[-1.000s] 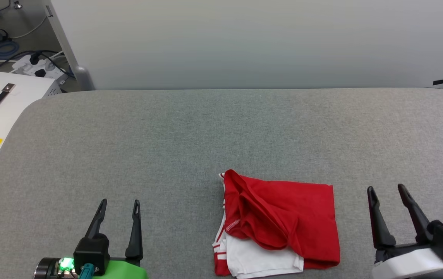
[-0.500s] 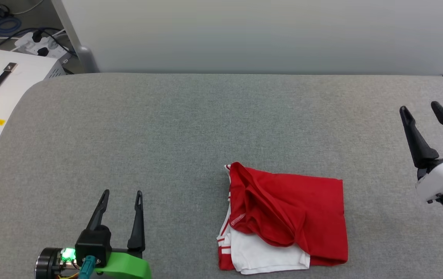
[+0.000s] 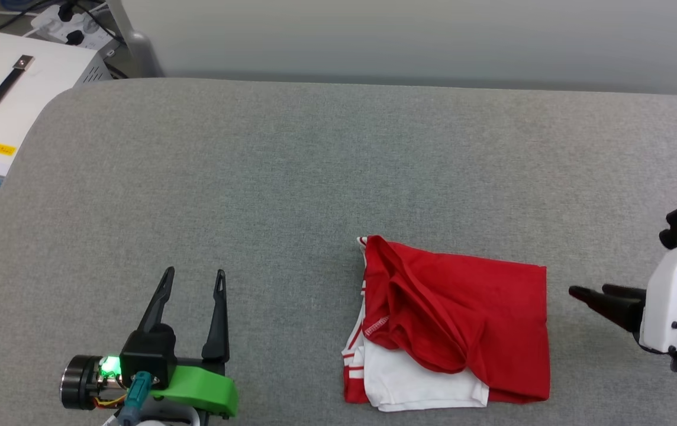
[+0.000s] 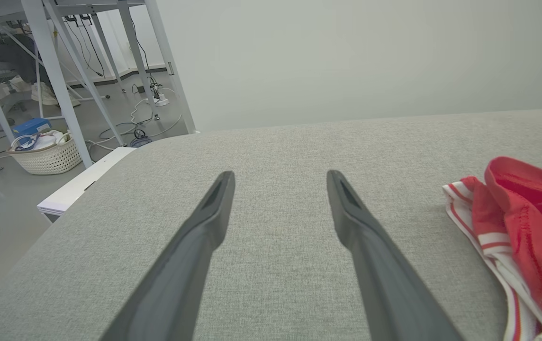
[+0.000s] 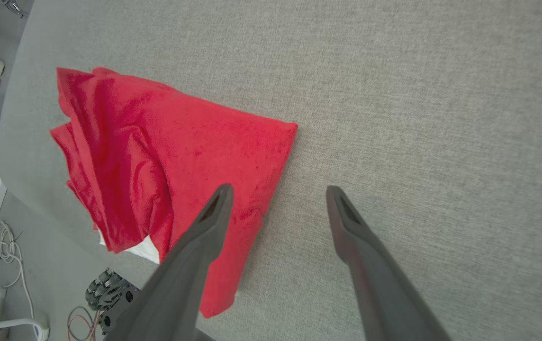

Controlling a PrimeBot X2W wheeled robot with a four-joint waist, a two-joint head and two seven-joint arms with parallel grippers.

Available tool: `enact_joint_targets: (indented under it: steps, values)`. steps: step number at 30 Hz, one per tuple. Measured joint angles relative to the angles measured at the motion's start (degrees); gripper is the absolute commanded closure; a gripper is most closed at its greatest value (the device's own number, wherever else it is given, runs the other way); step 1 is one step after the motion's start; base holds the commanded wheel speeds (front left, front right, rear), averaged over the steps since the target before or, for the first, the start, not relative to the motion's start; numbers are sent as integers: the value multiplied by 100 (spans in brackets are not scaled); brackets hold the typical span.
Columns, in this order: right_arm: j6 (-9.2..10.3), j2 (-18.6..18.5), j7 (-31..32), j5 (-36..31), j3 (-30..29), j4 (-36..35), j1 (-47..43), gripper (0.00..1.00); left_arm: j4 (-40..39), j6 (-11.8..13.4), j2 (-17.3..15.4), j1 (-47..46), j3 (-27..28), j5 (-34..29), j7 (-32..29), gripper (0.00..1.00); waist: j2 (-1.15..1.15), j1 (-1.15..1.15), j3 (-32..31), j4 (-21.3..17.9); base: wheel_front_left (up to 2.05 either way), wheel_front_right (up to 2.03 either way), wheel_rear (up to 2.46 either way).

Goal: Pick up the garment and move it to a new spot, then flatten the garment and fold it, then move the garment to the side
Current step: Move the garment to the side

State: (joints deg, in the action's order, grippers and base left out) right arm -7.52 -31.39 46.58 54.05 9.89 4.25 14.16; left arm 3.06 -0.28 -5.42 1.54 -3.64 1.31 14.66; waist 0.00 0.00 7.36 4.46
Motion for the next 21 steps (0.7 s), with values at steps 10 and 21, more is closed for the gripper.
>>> enact_joint_targets:
  steps: [10, 21]
  values:
    - [0, 265, 154, 309, 338, 349, -125, 0, -12, -51, 31, -218, -81, 1, 0, 0, 0, 0, 374, 190, 0, 0, 0]
    - [-1, 419, -282, 425, 1102, 883, 195, 0, 0, -107, 55, -438, -141, 24, 0, 0, 0, 0, 714, 385, 0, 0, 0]
